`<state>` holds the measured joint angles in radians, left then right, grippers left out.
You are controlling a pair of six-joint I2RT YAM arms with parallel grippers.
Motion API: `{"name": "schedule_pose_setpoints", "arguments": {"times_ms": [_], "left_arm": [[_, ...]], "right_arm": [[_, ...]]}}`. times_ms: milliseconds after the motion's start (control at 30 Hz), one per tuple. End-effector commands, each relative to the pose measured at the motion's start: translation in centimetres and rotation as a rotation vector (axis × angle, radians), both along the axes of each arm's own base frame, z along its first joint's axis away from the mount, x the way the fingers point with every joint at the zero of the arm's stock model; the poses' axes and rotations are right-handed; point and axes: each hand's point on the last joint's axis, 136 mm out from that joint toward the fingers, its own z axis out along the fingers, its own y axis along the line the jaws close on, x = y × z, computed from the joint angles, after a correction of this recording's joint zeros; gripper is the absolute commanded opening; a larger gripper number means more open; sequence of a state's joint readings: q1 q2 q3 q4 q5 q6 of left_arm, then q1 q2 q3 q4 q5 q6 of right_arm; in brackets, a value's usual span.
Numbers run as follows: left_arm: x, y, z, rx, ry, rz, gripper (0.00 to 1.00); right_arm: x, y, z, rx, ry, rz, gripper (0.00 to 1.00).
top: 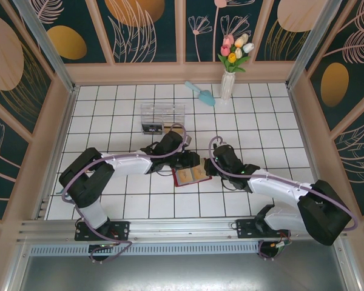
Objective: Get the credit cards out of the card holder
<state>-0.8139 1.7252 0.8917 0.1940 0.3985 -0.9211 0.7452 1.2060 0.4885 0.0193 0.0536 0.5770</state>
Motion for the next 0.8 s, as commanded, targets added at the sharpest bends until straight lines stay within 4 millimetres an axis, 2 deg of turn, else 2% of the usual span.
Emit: {"name": "schedule_pose_setpoints", "arguments": {"times_ms": [0,233,500,767], "left_arm": [[0.0,1.3,1.1,0.024,-0.036,0.042,0.32],[-0.7,2.8,-1.5,0.046,0.079,0.145,0.31],[-1.3,3.2,-3.1,0.047,0.158,0.19,0.31],[-1.3,3.0,-3.7,0.044,0.182,0.196,0.31]], "right_arm": [[-0.3,0.2,-0.1,0.0,0.001,0.038,0.13],[0.2,1.1,-2.1,-0.06,0.056,0.079,0.13],[-0.2,0.2,-4.7,-0.115,0.112,0.063,0.12],[-0.9,0.9,-5.6,-0.096,0.136,0.087,0.12]]}}
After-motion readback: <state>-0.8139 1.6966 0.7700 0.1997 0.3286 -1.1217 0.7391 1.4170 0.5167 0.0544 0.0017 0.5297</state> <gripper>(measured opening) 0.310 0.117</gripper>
